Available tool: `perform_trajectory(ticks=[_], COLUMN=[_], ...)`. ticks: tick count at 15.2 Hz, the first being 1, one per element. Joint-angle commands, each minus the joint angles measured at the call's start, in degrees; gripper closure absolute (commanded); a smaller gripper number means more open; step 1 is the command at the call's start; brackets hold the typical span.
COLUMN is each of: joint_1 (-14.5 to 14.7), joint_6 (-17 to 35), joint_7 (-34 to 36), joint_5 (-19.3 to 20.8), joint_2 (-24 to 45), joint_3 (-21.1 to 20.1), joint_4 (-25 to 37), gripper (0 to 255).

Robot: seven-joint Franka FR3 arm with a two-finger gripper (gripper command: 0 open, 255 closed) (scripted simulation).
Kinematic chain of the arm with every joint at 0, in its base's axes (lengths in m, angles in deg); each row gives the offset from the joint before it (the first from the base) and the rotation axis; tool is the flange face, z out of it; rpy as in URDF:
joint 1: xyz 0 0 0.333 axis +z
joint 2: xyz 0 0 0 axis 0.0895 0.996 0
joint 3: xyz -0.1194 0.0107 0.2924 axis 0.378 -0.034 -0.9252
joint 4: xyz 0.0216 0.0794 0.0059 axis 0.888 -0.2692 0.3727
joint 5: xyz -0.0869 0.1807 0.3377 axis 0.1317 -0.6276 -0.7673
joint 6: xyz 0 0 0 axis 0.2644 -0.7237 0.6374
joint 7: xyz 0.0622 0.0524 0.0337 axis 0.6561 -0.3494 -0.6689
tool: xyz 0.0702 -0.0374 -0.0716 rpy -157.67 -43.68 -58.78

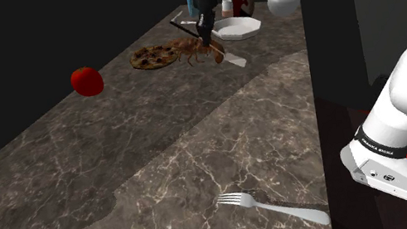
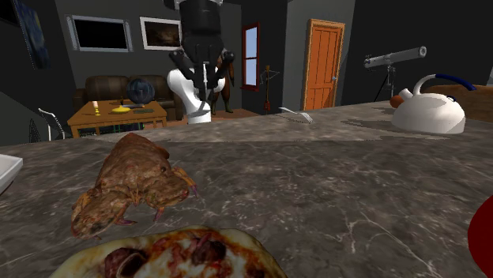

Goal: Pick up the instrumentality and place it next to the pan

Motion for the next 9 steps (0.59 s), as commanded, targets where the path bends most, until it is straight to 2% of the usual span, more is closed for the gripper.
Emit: perform_trajectory(ticks=[1,9], joint_1=[-1.34,-6.02], joint_6=[-0.11,0.23], joint_7=[-3.09,-14.23], joint_5=[-0.6,-1.25], joint_2=[-2.33,-8.45], joint_3=[1.44,7.62], joint_4=[-2.25,-9.03], gripper=[255,255])
